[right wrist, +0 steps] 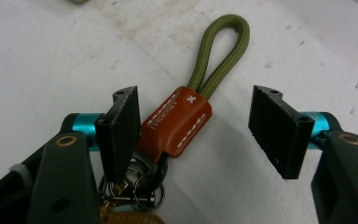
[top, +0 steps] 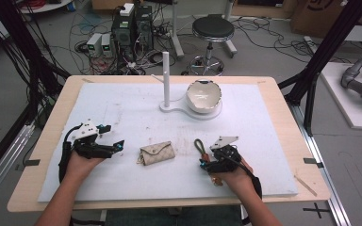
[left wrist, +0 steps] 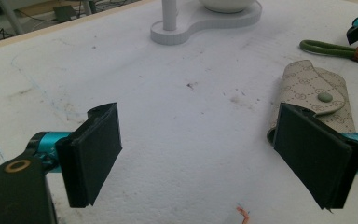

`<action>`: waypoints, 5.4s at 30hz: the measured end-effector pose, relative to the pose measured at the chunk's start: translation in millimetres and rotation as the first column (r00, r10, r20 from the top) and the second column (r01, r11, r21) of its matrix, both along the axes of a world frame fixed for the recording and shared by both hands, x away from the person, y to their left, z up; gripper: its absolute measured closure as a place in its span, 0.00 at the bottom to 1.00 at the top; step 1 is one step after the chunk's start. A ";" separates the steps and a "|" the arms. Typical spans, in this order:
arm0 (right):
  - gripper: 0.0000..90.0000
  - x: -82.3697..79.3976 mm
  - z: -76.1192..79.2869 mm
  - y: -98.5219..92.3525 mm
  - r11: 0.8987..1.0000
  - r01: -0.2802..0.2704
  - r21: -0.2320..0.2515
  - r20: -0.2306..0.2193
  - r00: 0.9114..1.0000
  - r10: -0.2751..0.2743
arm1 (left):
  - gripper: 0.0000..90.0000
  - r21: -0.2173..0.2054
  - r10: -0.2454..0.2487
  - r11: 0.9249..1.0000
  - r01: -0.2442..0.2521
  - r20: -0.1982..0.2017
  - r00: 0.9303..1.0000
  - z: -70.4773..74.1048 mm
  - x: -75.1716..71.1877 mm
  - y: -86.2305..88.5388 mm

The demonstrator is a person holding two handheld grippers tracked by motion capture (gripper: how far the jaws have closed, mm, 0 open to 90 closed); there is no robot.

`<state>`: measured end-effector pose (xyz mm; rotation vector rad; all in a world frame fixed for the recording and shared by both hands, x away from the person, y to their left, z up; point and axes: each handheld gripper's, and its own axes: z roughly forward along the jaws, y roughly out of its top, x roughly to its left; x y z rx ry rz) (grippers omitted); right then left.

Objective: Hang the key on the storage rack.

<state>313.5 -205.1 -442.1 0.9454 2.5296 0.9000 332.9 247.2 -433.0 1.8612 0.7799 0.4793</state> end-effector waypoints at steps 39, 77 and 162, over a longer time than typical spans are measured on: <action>0.90 9.4 29.7 -21.2 0.952 0.021 0.305 0.018 0.999 -0.028 | 0.17 0.003 -0.004 1.000 0.004 0.003 1.000 -0.1 -0.4 -0.8; 0.90 96.8 138.9 30.2 0.905 -0.070 0.420 0.194 0.981 -0.014 | 0.17 -0.004 0.002 1.000 -0.002 0.017 1.000 1.7 -0.4 2.9; 0.23 -1.8 41.3 -75.4 0.917 0.151 0.369 0.215 0.946 -0.242 | 0.17 -0.019 -0.018 1.000 0.018 0.013 1.000 3.9 2.5 -3.3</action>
